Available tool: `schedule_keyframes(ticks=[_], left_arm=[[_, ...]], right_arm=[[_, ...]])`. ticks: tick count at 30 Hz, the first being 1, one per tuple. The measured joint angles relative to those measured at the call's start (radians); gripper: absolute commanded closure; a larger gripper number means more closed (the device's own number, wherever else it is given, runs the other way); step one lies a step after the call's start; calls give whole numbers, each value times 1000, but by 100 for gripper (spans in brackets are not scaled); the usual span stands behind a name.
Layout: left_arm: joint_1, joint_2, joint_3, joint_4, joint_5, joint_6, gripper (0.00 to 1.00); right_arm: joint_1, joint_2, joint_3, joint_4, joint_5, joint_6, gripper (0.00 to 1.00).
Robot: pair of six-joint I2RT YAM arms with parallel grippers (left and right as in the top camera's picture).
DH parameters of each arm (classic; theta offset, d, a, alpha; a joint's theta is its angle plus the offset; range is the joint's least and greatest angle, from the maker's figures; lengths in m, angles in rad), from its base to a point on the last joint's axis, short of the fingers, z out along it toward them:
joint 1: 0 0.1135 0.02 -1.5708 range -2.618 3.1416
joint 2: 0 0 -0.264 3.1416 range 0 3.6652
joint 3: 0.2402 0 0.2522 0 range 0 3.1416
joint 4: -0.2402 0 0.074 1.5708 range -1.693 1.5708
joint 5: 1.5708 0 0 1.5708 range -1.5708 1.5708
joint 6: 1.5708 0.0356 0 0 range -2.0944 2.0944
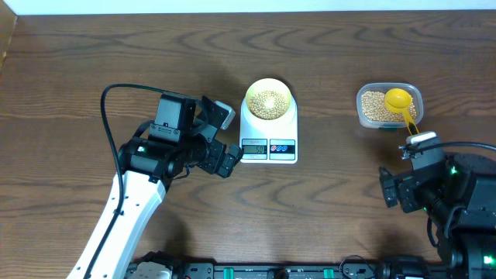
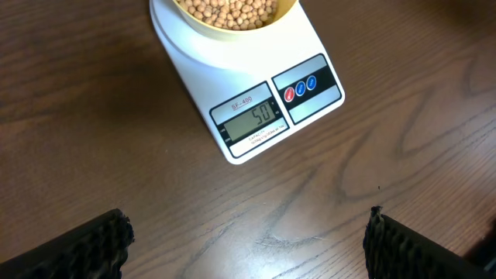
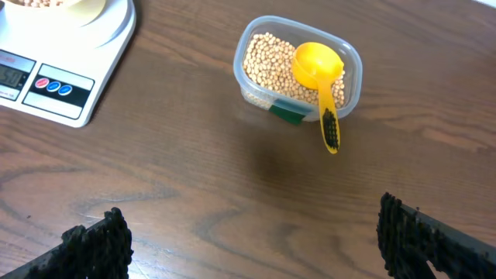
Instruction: Scoop item into bowl and weigh 50g on scale
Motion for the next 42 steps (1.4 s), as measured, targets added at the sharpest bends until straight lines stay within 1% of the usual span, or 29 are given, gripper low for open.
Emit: schedule_keyframes(ticks=[5, 9, 11, 14, 15, 21, 24, 34, 38, 42], left_arm=[[0, 0, 0, 0, 0, 0, 2], [0, 0, 0, 0, 0, 0, 2], [0, 0, 0, 0, 0, 0, 2], [0, 0, 0, 0, 0, 0, 2], [0, 0, 0, 0, 0, 0, 2], [0, 0, 0, 0, 0, 0, 2], [0, 0, 0, 0, 0, 0, 2], [0, 0, 0, 0, 0, 0, 2], [0, 0, 0, 0, 0, 0, 2], [0, 0, 0, 0, 0, 0, 2]], right_arm=[[18, -47, 0, -6, -35, 0, 1], [44, -156, -25, 30, -52, 0, 1], [48, -216, -71, 80, -57, 0, 1], [48, -291, -200, 221, -61, 0, 1], [48, -299, -219, 236, -61, -1, 1], [48, -386, -437, 475, -64, -3, 1], [60, -455, -523, 539, -66, -4, 1], [85, -510, -746, 826, -90, -4, 1], [85, -536, -794, 883, -90, -7, 1], [85, -617, -857, 893, -90, -8, 1]])
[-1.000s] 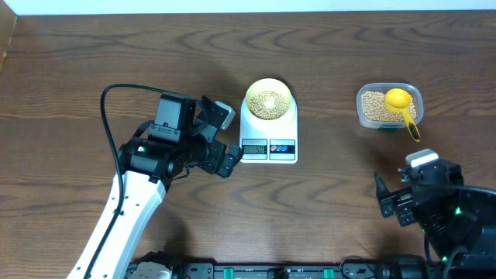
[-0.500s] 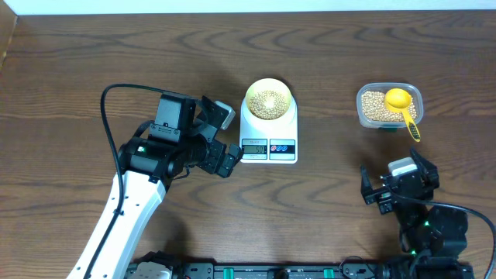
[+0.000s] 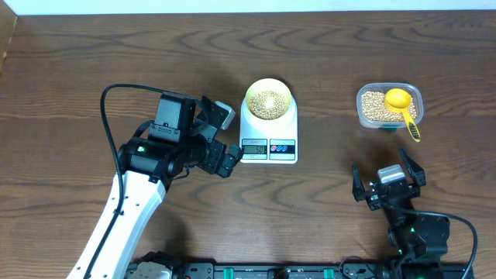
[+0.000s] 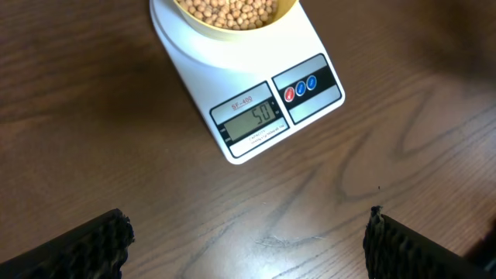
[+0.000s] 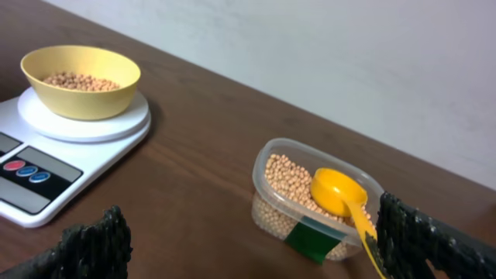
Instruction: Scoop item into bowl and weigh 50g on scale
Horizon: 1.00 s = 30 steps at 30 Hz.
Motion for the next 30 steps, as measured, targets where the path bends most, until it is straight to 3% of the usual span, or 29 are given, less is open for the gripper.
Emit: schedule_keyframes(ticks=[27, 30], left_arm=[[0, 0, 0, 0, 0, 0, 2], [0, 0, 0, 0, 0, 0, 2]], right_arm=[[-28, -48, -28, 42, 0, -14, 1], [-28, -48, -28, 41, 5, 43, 1]])
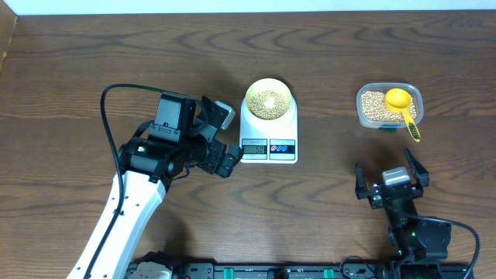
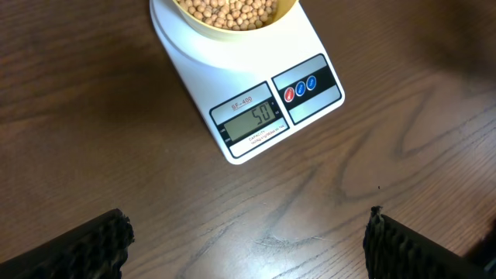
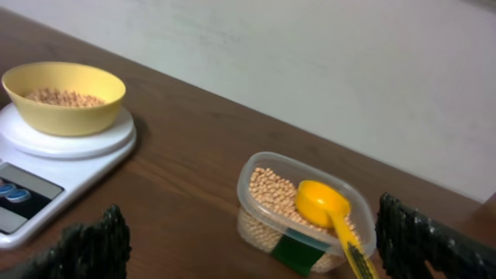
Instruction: Scoop item into bowl and weigh 50g on scale
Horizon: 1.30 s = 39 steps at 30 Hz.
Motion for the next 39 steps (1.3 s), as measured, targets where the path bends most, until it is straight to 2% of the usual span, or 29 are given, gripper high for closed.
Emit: schedule_keyframes(ticks=[3, 6, 13, 39], left_arm=[[0, 0, 0, 0, 0, 0, 2], [0, 0, 0, 0, 0, 0, 2], [0, 0, 0, 0, 0, 0, 2], [0, 0, 0, 0, 0, 0, 2]], right_arm=[[0, 0, 0, -6, 43, 138, 1], [0, 0, 0, -10, 84, 217, 1], [-4, 0, 0, -15, 164, 296, 1], [13, 0, 0, -16, 175, 294, 1]])
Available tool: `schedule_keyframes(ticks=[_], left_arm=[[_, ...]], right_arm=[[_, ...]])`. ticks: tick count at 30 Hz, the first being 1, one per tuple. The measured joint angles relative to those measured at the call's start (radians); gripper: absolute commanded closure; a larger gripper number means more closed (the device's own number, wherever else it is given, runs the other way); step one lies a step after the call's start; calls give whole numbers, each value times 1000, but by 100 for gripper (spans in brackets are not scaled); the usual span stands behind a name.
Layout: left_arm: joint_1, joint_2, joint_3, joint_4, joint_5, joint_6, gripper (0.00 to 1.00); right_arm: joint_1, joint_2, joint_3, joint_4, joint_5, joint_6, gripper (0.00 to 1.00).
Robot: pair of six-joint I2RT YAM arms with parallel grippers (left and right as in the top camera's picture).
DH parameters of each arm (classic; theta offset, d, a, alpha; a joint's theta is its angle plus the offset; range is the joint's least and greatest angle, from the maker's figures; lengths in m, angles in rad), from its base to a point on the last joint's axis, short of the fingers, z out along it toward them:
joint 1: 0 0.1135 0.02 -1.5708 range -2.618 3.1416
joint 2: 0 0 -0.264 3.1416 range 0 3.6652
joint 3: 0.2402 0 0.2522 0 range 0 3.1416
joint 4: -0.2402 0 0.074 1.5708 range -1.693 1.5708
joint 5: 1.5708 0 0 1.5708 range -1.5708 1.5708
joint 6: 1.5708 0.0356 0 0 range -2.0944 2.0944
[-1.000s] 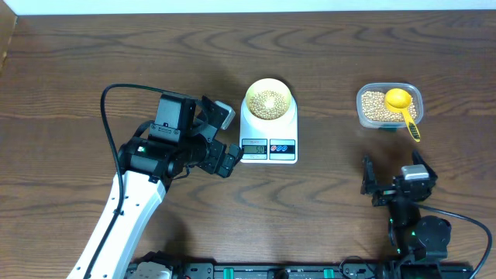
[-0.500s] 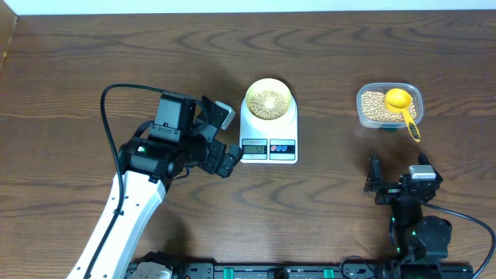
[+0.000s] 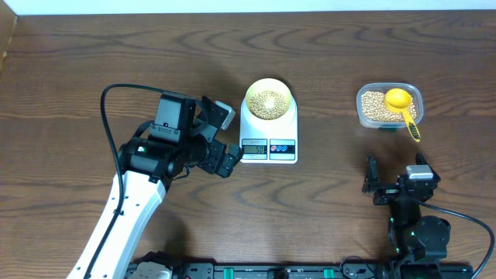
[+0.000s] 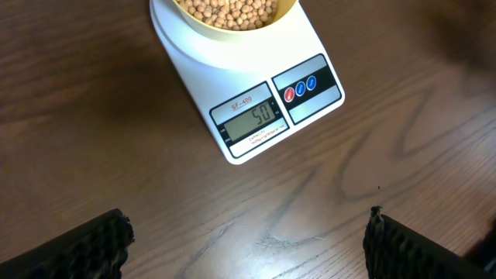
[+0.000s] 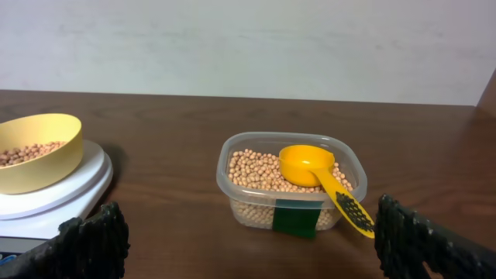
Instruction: Scoop item into bowl and weigh 50g on scale
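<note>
A yellow bowl (image 3: 269,100) of beans rests on the white scale (image 3: 268,138), whose display (image 4: 253,119) reads 50. A clear tub of beans (image 3: 388,106) at the right holds the yellow scoop (image 3: 403,107), its handle hanging over the near rim. My left gripper (image 3: 231,138) stands open just left of the scale, empty. My right gripper (image 3: 397,184) is open and empty, low near the front edge, facing the tub (image 5: 291,191) from some way off.
Brown wooden table (image 3: 77,70) all round. The left arm's white link and black cable (image 3: 116,155) lie at the front left. The right arm's base (image 3: 418,232) sits at the front right. A pale wall (image 5: 248,39) rises behind the table.
My right gripper has drawn a little further right and toward the front edge, and now looks level at the tub. The left arm, scale, bowl and scoop have not moved.
The scoop lay in the tub and the scale read 50 throughout. My right gripper was open close to the scoop's handle, looking down on the tub. It then stood further back and lower, and now sits low at the front right. The left arm stayed still.
</note>
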Motion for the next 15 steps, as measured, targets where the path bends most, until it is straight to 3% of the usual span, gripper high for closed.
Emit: schedule_keyframes(ticks=[15], left_arm=[[0, 0, 0, 0, 0, 0, 2]], right_arm=[[0, 0, 0, 0, -1, -73, 1]])
